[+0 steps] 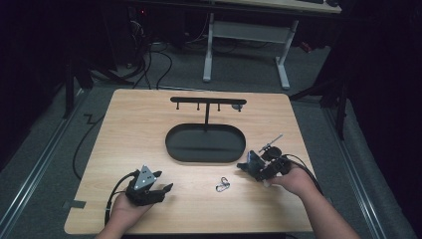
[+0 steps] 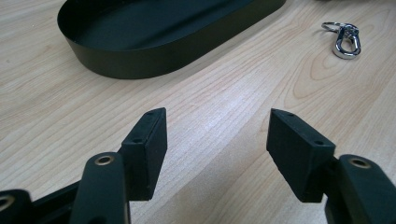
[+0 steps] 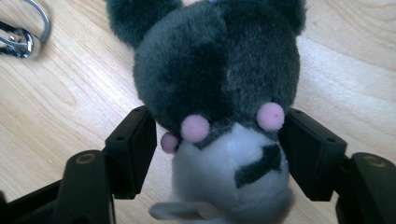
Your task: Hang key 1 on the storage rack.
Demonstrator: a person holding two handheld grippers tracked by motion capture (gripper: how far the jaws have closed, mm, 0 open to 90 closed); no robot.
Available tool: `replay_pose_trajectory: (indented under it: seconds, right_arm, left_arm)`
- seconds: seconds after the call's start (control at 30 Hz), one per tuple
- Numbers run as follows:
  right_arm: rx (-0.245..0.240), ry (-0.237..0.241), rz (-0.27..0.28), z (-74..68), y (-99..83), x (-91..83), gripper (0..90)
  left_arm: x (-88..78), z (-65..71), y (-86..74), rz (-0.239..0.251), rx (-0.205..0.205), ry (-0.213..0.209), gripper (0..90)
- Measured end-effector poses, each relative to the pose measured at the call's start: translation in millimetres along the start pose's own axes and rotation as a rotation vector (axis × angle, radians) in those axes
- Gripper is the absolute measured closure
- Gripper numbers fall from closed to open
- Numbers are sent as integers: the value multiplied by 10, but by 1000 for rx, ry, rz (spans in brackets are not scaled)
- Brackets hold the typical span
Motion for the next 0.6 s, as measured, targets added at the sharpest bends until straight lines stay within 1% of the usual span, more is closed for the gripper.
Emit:
replay_pose_trajectory:
  seconds: [0.07,0.1,0.13,0.17,0.2,0.23,0.37,0.4,0.47,0.5,0.57,0.6]
  right_arm:
    - [5,1,0,5,-6,2,336]
    - [13,9,16,11,-19,6,353]
    - [20,11,14,5,-25,6,361]
    - [19,3,11,6,-31,4,361]
    - [14,1,16,1,-28,9,361]
    - [-4,-10,14,-2,-30,15,359]
    - [-14,-27,10,-6,-47,41,360]
    - [-14,-29,11,2,-78,78,385]
    - [-16,-27,23,6,-87,72,411]
    - [-8,-26,28,15,-94,62,443]
    - [-6,-31,28,20,-99,60,453]
    - [-15,-45,26,31,-110,48,466]
  left_arm:
    - [0,-1,-1,0,0,0,390]
    - [-1,0,-1,1,0,-1,390]
    - [4,0,-1,1,2,0,390]
    - [8,2,-2,1,2,-1,390]
    - [12,5,-6,-4,5,-1,390]
    - [15,8,-6,-4,6,-1,390]
    - [9,13,-3,-2,8,0,390]
    - [6,8,-6,-4,7,1,390]
    - [12,7,-10,-4,3,0,390]
    - [17,6,-12,-5,3,0,390]
    - [19,6,-19,-13,7,-2,390]
    - [27,13,-18,-11,8,0,390]
Point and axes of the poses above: each handheld gripper's, and its own axes: x roughly forward along the jaws, y roughly out of its top, z roughly to its right, the point moved 9 cm from there along x, roughly forward along the jaws, and after that the axes turned 3 degrees about -x, right-handed, at the moved point
